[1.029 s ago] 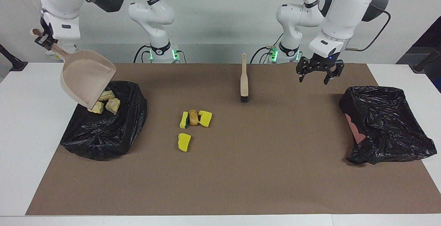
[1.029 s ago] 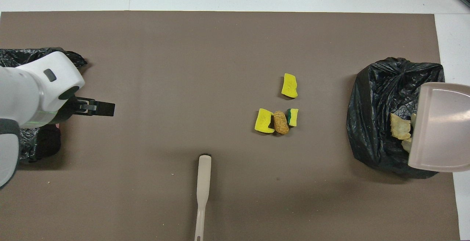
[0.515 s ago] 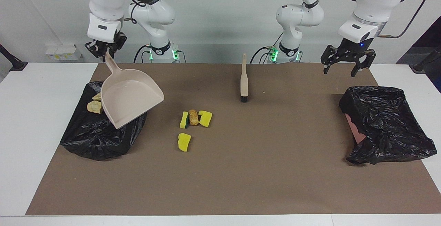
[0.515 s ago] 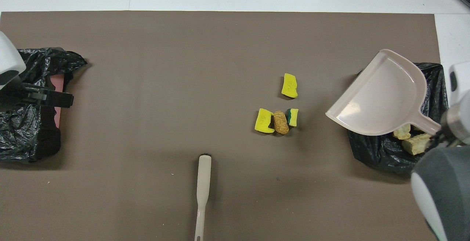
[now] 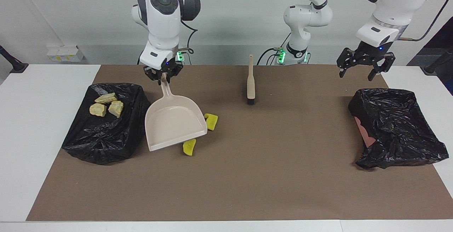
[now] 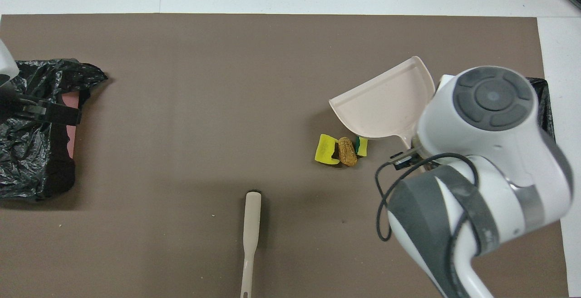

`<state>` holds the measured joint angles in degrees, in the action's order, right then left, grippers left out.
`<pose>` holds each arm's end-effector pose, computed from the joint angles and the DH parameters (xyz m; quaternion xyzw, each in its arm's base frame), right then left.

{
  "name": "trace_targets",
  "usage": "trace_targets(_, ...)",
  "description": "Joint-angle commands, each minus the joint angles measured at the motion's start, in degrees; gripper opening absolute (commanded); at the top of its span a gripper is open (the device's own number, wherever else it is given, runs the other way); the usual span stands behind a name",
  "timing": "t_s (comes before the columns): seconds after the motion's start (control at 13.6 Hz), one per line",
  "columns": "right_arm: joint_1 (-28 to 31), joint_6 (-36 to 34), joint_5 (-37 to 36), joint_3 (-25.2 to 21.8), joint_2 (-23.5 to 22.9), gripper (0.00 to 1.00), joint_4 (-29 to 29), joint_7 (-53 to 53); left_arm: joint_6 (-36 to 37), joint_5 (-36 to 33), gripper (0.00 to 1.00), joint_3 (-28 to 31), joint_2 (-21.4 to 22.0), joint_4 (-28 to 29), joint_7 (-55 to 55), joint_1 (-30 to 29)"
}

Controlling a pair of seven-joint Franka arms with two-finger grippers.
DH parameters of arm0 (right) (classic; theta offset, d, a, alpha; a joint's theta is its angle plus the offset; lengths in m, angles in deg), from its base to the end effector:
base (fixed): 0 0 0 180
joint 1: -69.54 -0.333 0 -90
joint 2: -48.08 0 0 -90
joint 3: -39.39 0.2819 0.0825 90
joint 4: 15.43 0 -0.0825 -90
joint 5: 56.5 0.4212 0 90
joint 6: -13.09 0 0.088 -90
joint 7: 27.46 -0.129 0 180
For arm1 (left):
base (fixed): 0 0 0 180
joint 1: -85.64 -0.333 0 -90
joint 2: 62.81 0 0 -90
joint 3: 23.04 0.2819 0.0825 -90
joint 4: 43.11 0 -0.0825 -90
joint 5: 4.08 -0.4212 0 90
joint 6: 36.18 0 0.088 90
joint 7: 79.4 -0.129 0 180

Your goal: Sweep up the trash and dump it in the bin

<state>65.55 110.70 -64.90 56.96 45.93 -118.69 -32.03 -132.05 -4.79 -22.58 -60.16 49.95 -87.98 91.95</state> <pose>0.5562 0.2001 0.4415 0.9823 0.1617 -0.0502 0.0795 0.5881 -0.0587 0.5779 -0.9909 0.1258 -0.0475 0.0071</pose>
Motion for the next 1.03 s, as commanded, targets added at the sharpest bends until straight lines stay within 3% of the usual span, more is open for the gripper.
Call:
trace_targets(0.0,-5.04,7.73,4.87,-0.25,-5.56,0.0,1.14,-13.22,1.57,-0.09,1.0,-0.37,-0.36,-1.3,-0.91,-0.6)
trace_targets(0.22,-9.61,16.1,6.3,-0.25,-13.63,0.0,5.6,-22.73,1.74,-0.09,1.0,-0.37,-0.27,-1.12,-0.82,-0.6)
trace_targets(0.59,-18.4,20.15,1.3,-0.69,-30.16,0.0,21.5,-36.63,1.83,-0.09,1.0,-0.37,-0.09,-0.77,-0.21,-0.6)
trace_targets(0.96,-22.54,21.48,-0.74,-1.13,-38.27,0.0,31.1,-42.26,2.97,-0.09,1.0,-0.55,-0.09,-0.77,0.06,-0.68)
